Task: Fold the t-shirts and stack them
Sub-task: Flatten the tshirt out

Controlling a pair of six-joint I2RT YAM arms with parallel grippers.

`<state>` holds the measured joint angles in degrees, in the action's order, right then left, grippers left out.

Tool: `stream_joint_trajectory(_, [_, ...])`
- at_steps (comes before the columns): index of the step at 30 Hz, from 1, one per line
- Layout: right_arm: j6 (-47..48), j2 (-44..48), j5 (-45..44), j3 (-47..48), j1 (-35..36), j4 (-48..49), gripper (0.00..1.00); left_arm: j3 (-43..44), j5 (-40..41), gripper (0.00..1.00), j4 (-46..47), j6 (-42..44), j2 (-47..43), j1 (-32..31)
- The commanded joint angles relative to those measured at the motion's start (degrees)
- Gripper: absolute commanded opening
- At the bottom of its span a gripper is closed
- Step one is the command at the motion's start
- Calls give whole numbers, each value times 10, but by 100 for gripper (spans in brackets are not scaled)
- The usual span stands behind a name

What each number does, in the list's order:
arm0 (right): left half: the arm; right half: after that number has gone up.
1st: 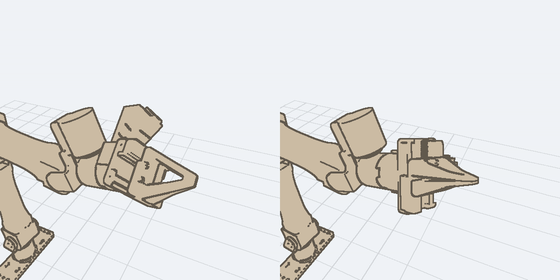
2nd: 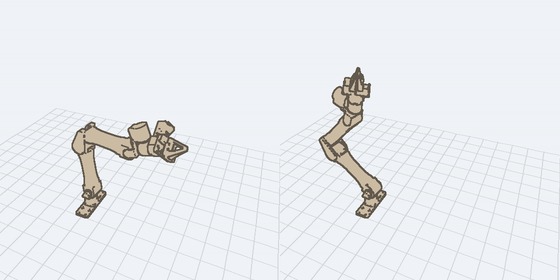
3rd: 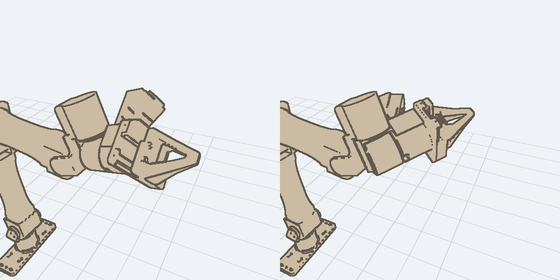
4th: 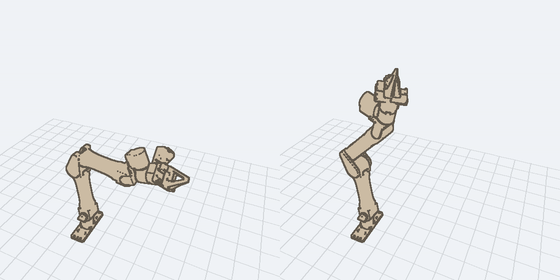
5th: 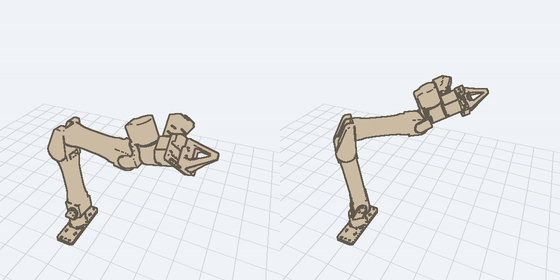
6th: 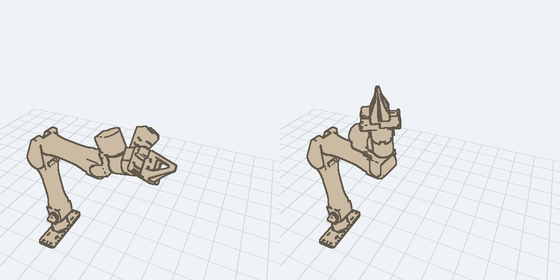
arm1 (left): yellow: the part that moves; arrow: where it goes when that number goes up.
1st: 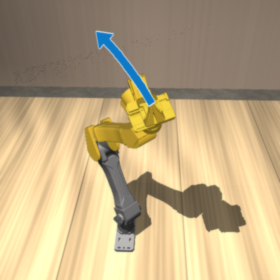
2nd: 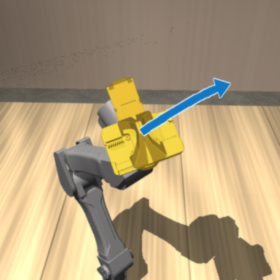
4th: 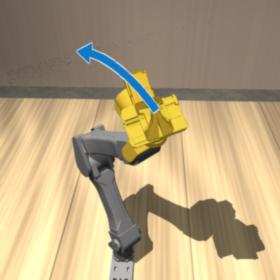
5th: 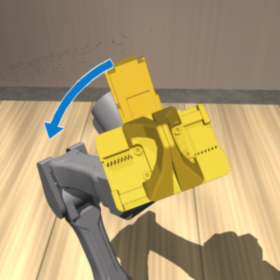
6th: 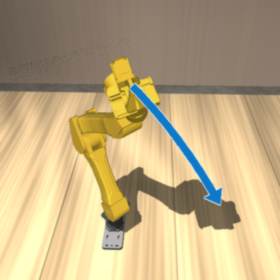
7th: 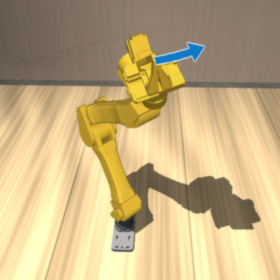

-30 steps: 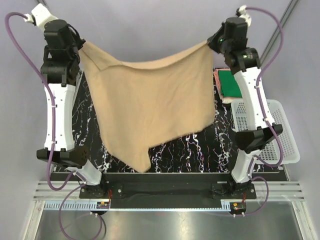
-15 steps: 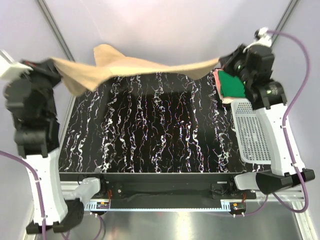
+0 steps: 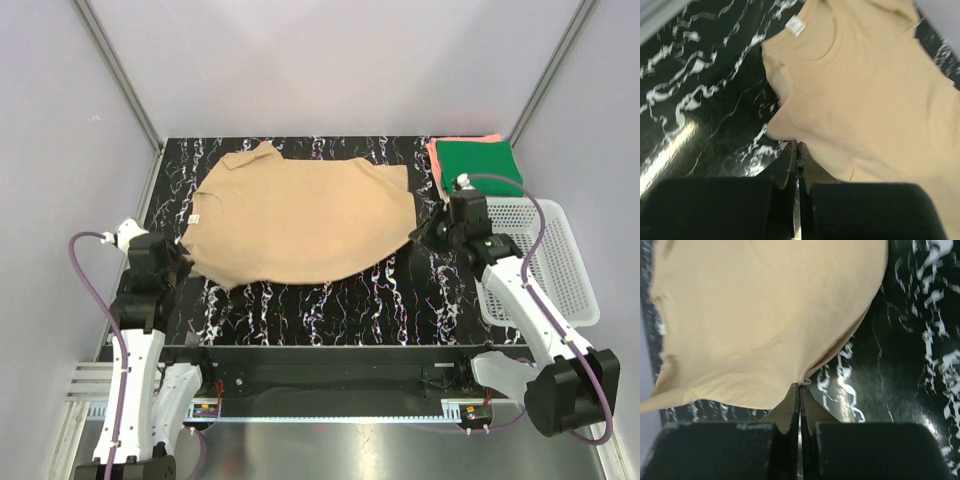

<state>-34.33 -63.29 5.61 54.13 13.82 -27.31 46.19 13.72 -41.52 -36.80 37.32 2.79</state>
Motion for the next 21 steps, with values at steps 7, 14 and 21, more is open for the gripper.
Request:
stream_joint_trajectory(7, [-20,34,66,-141,1,31,0,-53,90,0,-8,-70,-9,2])
stream_joint_trajectory(14, [-43,34,56,-158,1,16,0,-37,119,0,-23,-69,-1,2])
stream_joint_trajectory(21, [-67,113,-16,-137,1,-92,0,-42,171,0,-59,-72,-39,1])
